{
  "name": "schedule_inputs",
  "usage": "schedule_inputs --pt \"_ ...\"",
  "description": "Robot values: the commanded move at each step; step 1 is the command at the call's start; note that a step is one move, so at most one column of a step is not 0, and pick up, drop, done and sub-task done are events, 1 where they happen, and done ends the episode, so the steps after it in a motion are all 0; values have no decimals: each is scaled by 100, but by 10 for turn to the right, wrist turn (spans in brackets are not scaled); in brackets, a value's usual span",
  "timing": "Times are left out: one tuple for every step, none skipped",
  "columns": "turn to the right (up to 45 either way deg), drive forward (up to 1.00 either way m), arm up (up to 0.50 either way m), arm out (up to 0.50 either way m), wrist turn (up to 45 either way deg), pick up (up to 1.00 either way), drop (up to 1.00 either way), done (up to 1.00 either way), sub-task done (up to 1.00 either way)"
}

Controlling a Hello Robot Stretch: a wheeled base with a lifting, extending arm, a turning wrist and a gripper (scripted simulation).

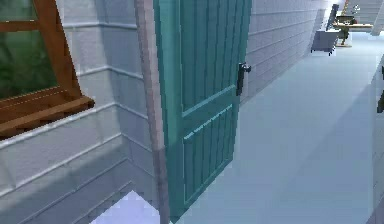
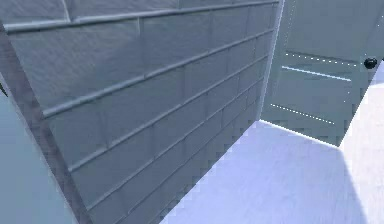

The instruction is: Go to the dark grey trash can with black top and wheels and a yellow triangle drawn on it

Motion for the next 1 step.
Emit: schedule_inputs --pt "0 50 0 0 0 0 0 0 0"
